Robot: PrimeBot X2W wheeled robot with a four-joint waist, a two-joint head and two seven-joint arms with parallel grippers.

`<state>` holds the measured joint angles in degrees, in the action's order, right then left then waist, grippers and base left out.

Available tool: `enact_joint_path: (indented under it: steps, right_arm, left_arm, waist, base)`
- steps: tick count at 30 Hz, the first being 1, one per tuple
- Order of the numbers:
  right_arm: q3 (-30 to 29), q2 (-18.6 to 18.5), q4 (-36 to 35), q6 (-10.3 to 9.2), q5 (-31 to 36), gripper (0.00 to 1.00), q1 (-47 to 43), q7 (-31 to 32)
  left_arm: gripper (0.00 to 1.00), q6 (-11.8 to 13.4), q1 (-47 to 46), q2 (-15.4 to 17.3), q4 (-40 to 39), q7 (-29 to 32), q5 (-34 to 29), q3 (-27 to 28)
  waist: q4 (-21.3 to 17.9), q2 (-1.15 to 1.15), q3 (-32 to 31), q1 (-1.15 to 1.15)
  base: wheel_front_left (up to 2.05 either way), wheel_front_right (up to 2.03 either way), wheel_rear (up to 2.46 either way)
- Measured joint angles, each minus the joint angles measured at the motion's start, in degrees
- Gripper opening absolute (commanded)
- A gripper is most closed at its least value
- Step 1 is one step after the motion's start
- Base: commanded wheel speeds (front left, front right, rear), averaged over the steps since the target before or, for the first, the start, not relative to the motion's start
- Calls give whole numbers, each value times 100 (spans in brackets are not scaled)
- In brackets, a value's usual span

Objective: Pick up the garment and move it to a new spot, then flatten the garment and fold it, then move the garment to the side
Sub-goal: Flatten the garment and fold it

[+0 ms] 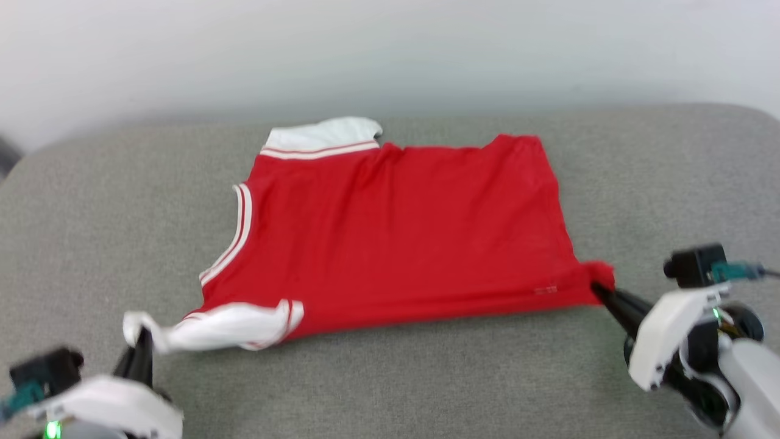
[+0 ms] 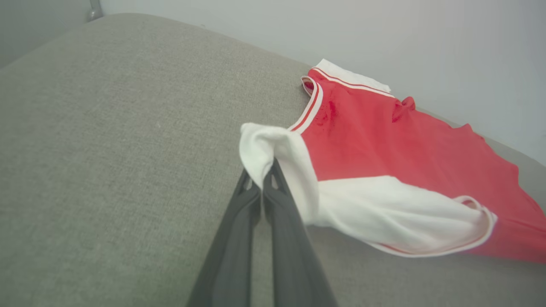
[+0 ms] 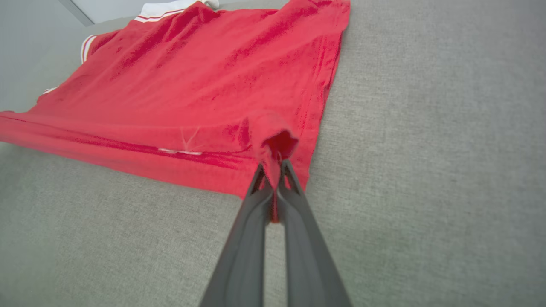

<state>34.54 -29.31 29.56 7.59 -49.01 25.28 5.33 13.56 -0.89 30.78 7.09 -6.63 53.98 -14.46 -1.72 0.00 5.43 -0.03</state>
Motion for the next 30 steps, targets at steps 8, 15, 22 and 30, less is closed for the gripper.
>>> enact_joint_path:
  steps: [8,15,22,30]
  right_arm:
    - [-1022,-42,-961,0,289,0,-1707,622]
    - [-2106,397,-1815,-2,1053,0,-2270,1445]
    - [-2639,965,-2038,-4,1701,0,-1831,1935]
    - [-2596,1162,-1532,-5,2009,0,-935,2060]
  left_arm:
    - [0,981,1685,269,-1636,474,34,4]
    - [0,1079,1582,495,-2150,667,-93,-41]
    - [0,582,92,275,-1482,791,-199,-376]
    - [0,-116,-1370,-187,-185,802,-339,-828]
  waist:
    - [-27,0,-362,0]
    - [32,0,-332,1]
    - [108,0,-34,3]
    - [209,0,491,3]
  base:
    - [0,0,0]
    - [0,0,0]
    - [0,0,0]
    - [0,0,0]
